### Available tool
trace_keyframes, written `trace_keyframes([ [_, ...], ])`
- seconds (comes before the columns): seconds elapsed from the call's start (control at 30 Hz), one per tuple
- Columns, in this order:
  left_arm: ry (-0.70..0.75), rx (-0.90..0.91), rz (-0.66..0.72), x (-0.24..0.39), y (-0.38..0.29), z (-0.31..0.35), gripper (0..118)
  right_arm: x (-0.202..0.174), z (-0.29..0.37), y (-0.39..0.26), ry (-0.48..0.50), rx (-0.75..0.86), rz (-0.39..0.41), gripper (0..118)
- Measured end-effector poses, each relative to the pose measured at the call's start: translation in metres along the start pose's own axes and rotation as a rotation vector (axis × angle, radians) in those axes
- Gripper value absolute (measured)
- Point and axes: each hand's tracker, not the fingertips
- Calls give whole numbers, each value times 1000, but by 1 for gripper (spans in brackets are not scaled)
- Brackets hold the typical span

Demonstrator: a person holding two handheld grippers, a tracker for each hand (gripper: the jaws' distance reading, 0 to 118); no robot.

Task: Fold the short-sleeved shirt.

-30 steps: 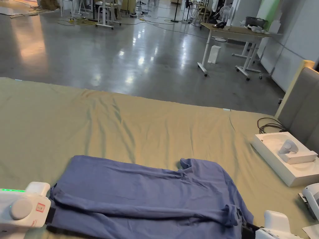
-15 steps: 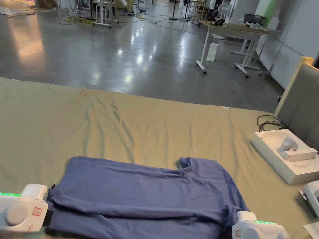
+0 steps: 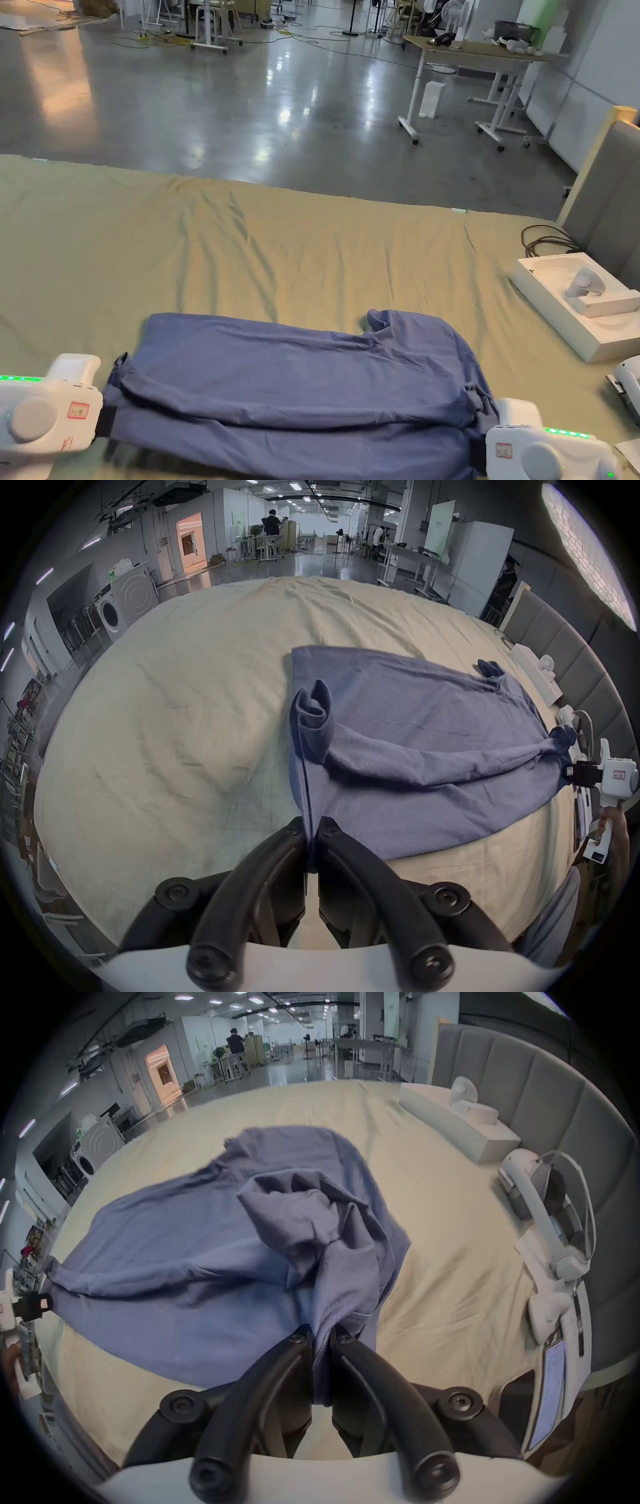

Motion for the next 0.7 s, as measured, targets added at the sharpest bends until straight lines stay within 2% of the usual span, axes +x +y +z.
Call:
trace_keyframes([
  [0.1, -18, 43, 2, -1, 9, 18, 6, -4, 27, 9, 9, 34, 35, 7],
  [0.37, -34, 119, 27, -20, 12, 75, 6, 0, 85, 10, 26, 53, 53, 7],
  [0.5, -41, 93, 39, -35, -14, 90, 6, 5, 105, -14, 60, 28, 40, 7],
  [0.7, -27, -2, 48, -45, -76, 89, 6, 1, 110, -72, 70, -44, 68, 7],
])
